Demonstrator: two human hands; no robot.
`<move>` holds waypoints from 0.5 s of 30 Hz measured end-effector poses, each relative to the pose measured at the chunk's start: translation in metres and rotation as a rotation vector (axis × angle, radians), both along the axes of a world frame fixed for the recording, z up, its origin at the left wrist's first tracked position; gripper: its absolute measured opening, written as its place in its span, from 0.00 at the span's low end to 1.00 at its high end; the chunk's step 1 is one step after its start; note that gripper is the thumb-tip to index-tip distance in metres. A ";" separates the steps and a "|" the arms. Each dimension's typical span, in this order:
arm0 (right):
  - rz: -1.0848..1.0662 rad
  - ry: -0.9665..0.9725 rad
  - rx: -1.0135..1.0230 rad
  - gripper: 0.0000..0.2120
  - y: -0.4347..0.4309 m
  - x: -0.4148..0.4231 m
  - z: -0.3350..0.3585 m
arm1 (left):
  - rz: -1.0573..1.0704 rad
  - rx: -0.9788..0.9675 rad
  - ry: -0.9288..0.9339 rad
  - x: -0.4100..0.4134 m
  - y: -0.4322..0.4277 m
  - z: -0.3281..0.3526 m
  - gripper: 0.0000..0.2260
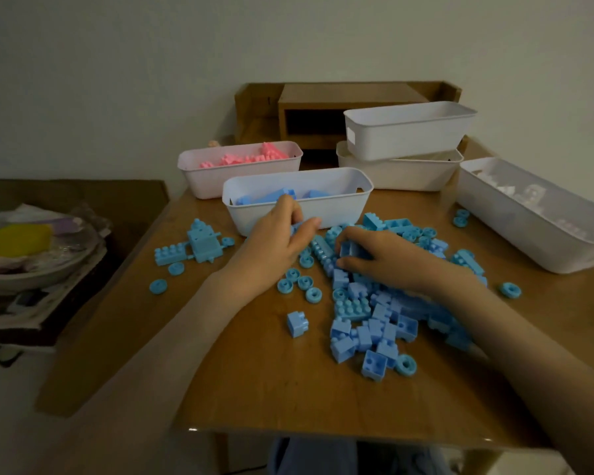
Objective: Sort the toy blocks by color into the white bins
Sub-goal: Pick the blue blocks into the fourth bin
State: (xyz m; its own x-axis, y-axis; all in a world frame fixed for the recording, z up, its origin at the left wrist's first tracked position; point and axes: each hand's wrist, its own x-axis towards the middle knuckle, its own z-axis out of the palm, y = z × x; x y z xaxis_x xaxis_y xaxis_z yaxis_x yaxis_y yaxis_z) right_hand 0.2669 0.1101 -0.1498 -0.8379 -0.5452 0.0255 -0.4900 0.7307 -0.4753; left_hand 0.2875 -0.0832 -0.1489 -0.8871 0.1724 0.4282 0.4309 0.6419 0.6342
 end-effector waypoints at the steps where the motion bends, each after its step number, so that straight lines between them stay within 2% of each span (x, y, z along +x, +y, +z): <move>1: -0.001 -0.006 0.045 0.10 -0.002 -0.001 0.003 | 0.016 0.021 -0.053 0.001 -0.003 0.002 0.11; 4: 0.027 0.026 0.214 0.11 -0.013 -0.001 0.012 | 0.023 0.023 -0.264 0.011 -0.016 0.012 0.09; 8: 0.046 0.062 0.395 0.08 -0.027 0.002 0.016 | -0.151 -0.301 -0.514 0.035 -0.031 0.022 0.09; 11: 0.043 0.079 0.384 0.06 -0.029 0.004 0.014 | -0.204 -0.543 -0.587 0.049 -0.031 0.022 0.14; 15: 0.011 0.067 0.298 0.10 -0.024 0.009 0.018 | -0.192 -0.652 -0.623 0.062 -0.025 0.016 0.16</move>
State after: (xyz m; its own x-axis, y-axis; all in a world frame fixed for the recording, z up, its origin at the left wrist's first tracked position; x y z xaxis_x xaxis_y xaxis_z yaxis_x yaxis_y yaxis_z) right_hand 0.2757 0.0858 -0.1320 -0.8335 -0.5464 -0.0822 -0.5219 0.8274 -0.2076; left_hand 0.3491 -0.1084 -0.1328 -0.8559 0.3797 -0.3510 0.2690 0.9067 0.3248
